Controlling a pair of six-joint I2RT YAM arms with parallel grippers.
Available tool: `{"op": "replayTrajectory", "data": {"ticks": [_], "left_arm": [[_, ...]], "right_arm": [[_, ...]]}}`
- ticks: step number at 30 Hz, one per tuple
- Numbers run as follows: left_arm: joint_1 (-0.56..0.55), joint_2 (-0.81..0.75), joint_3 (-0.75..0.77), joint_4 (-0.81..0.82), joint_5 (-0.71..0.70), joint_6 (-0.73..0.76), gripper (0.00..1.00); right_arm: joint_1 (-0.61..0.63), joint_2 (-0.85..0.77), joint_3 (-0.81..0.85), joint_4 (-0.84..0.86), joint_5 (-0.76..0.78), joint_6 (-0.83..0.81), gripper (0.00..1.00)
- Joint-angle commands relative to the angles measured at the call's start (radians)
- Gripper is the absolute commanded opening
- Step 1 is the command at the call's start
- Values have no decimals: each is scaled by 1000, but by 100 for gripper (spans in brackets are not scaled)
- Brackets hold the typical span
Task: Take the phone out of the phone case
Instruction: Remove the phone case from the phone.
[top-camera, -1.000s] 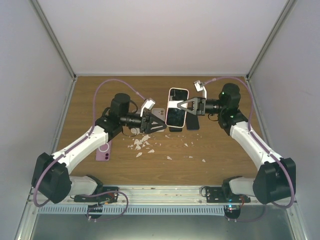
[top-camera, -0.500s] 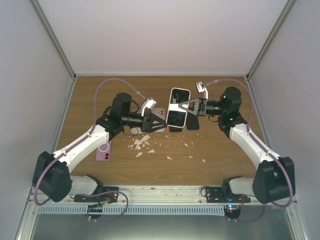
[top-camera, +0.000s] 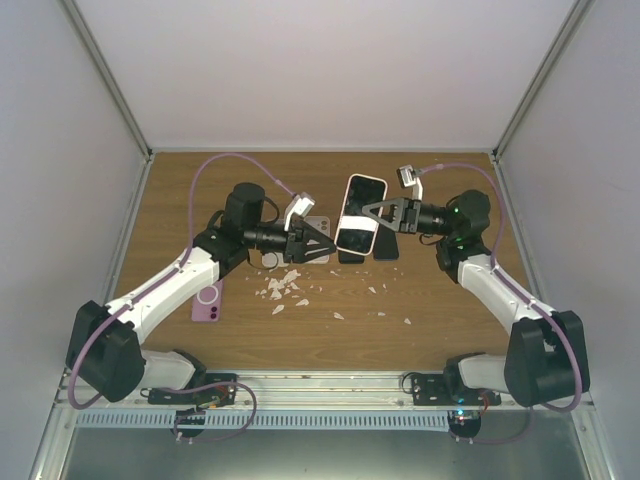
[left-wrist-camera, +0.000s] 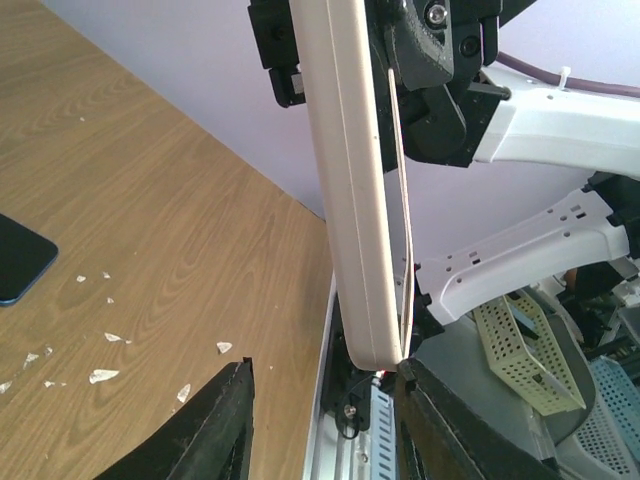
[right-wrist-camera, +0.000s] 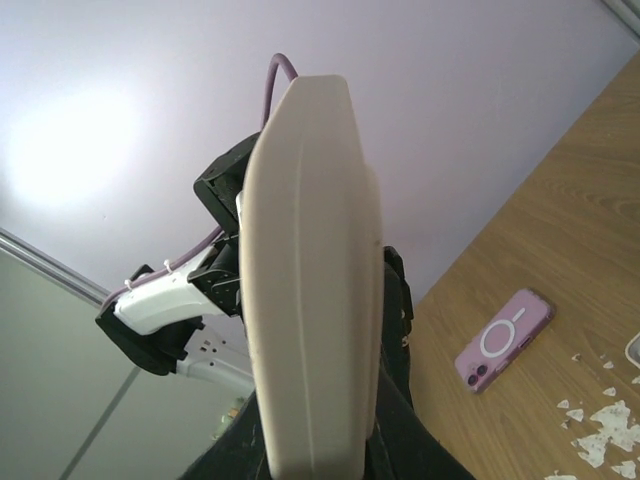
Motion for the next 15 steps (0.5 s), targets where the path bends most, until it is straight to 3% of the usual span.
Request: {"op": "replayTrajectory", "data": {"ticks": [1,15], "left_arm": [[13,56,-4,-53,-181,36,38],[14,62,-6,-88,-246,65,38]], "right_arm": [[24,-48,18,236,-98,177,1],[22,-57,1,311,-92,232,0]]}}
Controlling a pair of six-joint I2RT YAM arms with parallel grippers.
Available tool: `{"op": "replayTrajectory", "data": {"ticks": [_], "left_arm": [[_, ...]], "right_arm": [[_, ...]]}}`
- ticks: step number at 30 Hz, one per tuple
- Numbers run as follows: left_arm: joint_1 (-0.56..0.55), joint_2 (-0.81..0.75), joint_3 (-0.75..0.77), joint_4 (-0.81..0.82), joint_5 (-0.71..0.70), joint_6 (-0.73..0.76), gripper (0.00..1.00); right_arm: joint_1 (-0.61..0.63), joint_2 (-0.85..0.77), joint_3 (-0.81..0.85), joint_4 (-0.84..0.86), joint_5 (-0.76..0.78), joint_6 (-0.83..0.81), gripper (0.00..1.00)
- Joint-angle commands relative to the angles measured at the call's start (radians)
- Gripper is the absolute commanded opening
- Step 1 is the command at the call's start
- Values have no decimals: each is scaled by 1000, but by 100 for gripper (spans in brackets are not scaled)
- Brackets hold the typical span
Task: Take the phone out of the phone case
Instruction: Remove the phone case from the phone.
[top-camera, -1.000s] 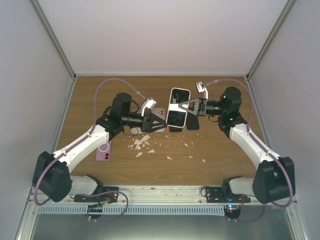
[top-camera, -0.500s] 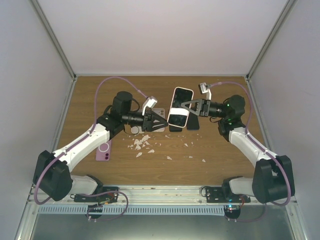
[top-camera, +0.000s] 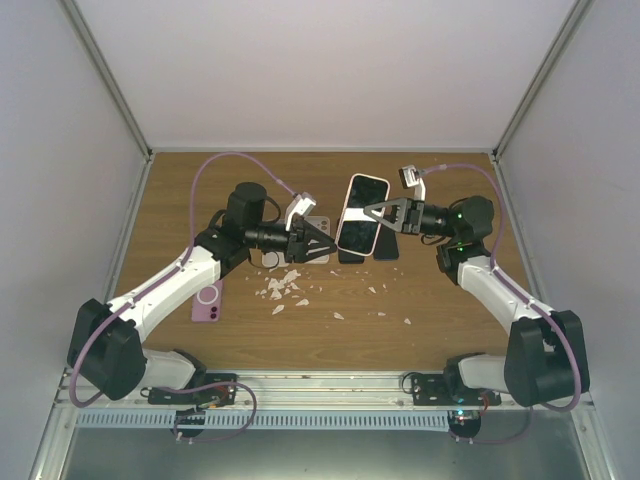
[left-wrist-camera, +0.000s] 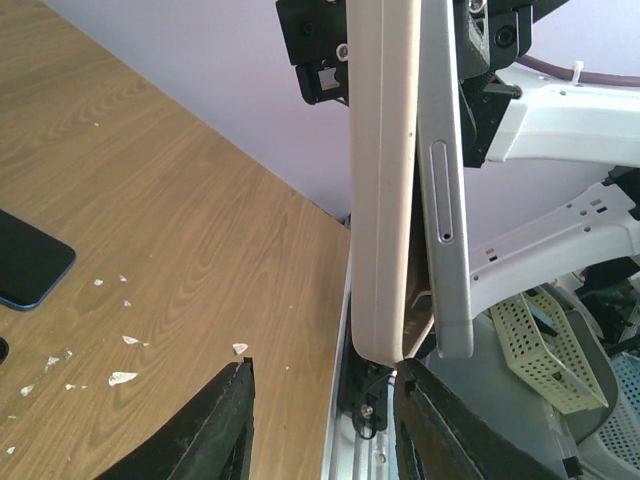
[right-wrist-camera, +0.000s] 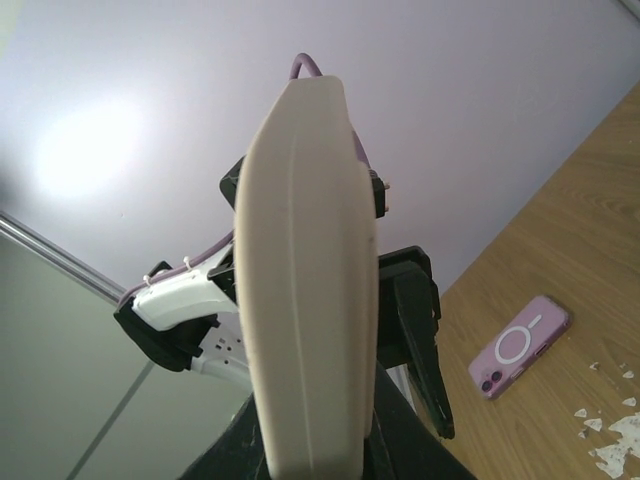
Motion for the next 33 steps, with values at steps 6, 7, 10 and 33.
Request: {"op": "replayTrajectory", "data": {"ticks": [6,7,10,33], "left_arm": [[22,44,11,-50,-174,-25,41],[22,48,22,-50,-174,-29,41],[22,61,54,-54,-176,-35,41],[55,121,195,45,-61,-99,39]], "right_arm": [[29,-67,2,165,-77,121,0],[31,-69,-4,164,-76,119,1],[37,-76,-13,156,-78,105,1],[188,-67,-27,-18,-171,-98,1]]}}
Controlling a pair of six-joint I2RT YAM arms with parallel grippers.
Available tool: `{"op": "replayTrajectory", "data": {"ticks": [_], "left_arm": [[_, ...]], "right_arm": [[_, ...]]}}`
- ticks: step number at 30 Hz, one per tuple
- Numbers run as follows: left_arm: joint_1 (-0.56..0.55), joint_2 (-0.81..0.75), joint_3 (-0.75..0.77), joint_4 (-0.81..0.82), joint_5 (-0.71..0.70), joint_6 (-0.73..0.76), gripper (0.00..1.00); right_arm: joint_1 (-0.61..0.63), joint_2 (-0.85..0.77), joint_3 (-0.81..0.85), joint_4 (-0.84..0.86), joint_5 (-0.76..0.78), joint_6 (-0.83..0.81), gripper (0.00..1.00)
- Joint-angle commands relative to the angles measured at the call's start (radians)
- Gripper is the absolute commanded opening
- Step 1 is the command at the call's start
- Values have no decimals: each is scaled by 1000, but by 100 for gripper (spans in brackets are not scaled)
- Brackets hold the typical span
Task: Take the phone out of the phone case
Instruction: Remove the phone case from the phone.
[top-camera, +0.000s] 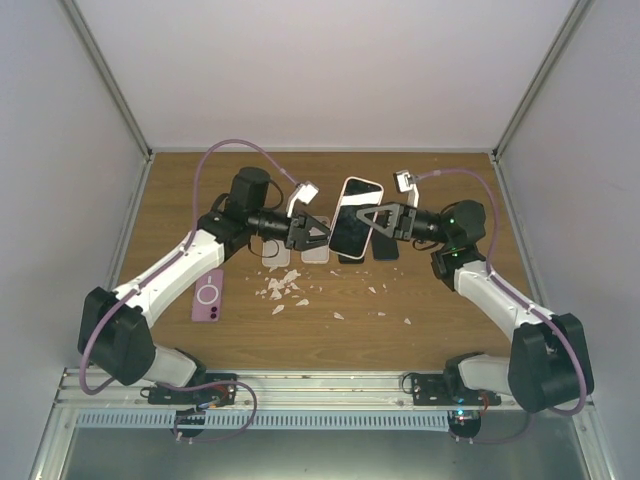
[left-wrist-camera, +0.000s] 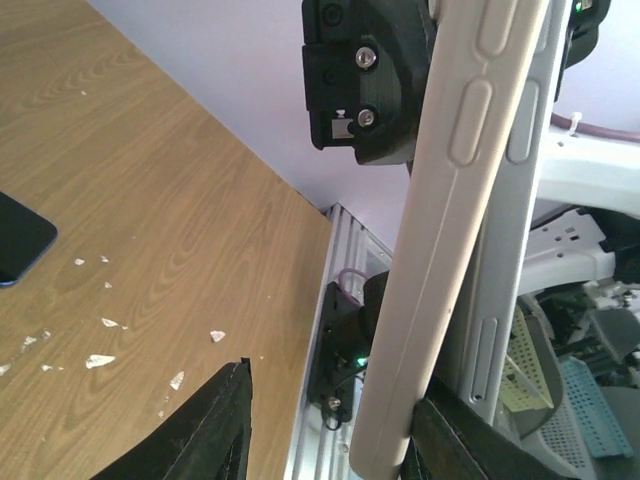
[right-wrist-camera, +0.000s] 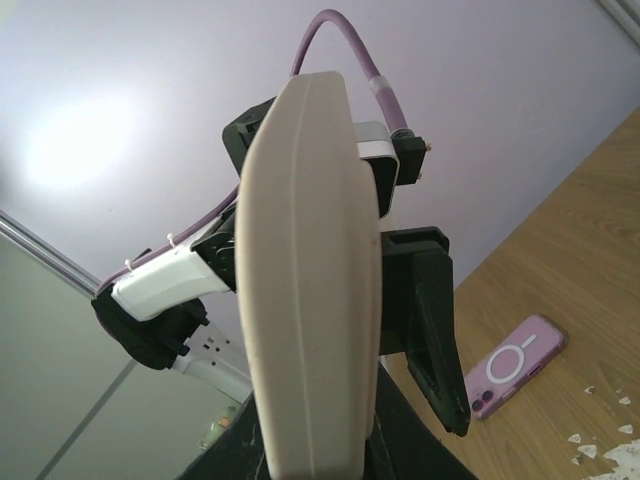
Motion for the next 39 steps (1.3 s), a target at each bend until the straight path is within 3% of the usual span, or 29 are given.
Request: {"op": "replayTrajectory", "data": {"ticks": [1,5,9,16,22,25,30,33,35,39], "left_arm": [[37,36,39,223,-67,-90,39],[40,30,31,360,47,-189,38],[37,9,39,395,53,-190,36],[0,-32,2,450,1,-201,34],[-43,-48,-24,517,41,-247,33],[-42,-68,-51,529,50,-268,28],[-13,-100,-134,596,46,-364,10],[31,-113,-194,641,42,-439,1],[54,-118,-220,656,32,-479,0],[89,-117,-245,667,15,-530,0]], "right_arm": [[131,-40,8,2,-255,-6,0],[162,-27,11,-71,-274,-74,0],[182,-23,39,-199,-284,-173,0],[227,1,181,-657,-294,-551,1],[235,38,221,-717,-305,-600,1],[234,42,222,-740,-306,-627,0],[195,63,260,-811,-257,-687,1],[138,92,328,-921,-210,-782,11],[113,109,362,-972,-179,-809,15],[72,123,398,-987,-120,-822,34]]}}
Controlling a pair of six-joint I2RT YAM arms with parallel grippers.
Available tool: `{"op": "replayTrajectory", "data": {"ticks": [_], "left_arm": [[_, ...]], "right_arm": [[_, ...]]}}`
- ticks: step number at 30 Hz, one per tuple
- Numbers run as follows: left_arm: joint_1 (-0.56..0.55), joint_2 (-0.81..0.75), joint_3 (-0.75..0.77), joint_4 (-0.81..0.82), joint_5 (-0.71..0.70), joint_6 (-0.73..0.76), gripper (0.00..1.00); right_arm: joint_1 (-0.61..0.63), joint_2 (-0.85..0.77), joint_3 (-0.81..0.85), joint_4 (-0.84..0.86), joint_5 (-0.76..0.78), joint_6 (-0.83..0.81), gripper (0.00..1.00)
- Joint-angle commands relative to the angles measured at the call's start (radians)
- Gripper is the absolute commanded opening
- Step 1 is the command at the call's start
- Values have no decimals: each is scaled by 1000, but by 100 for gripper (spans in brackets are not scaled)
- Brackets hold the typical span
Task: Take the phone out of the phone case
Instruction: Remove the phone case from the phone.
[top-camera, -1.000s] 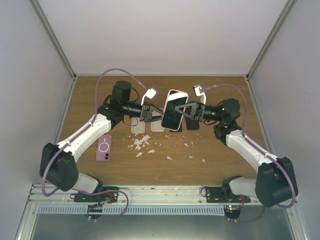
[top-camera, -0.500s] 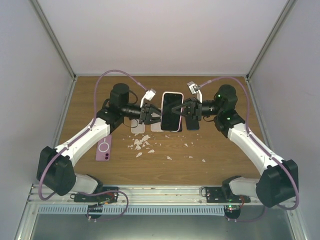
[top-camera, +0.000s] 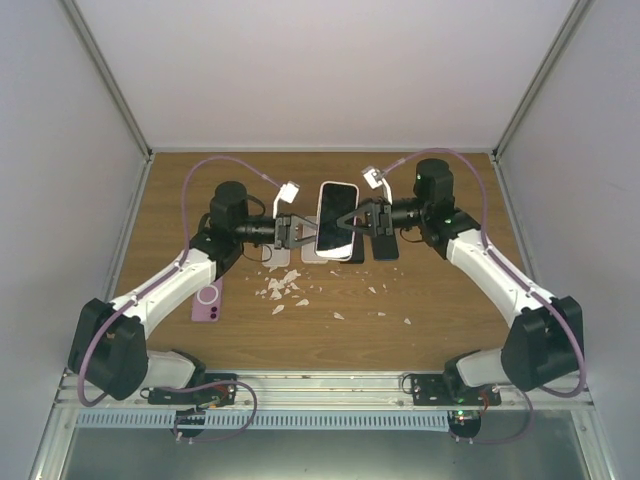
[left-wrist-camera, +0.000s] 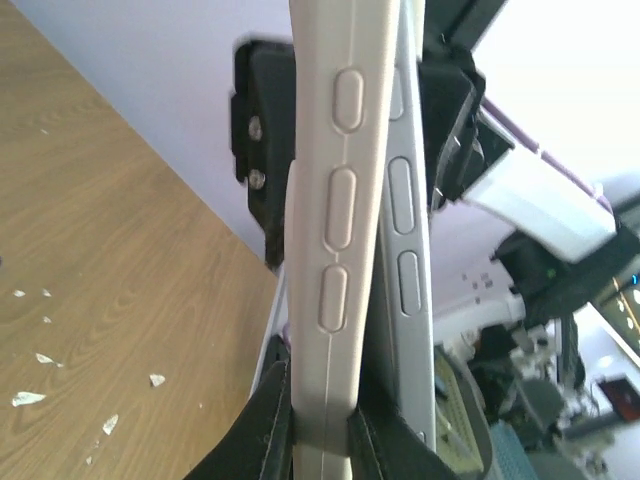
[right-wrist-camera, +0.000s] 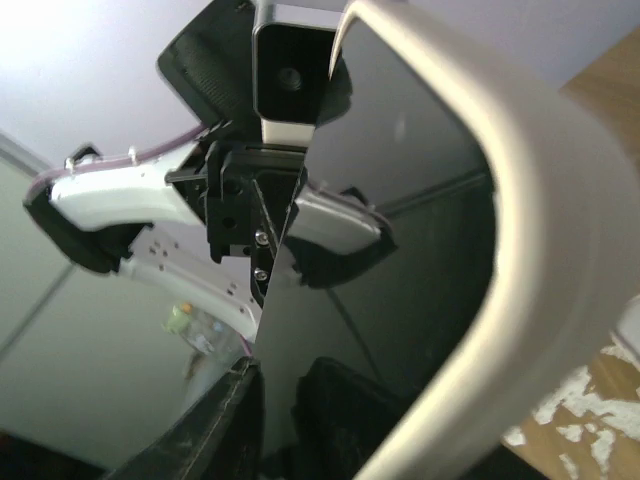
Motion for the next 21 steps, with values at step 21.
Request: {"op": "replayTrajectory", "data": {"ticks": [21], "left_arm": [[124,25,-11,-66,-294,-357,0]], "right_arm": [[156,-103,164,-328,889,-756,77]]}}
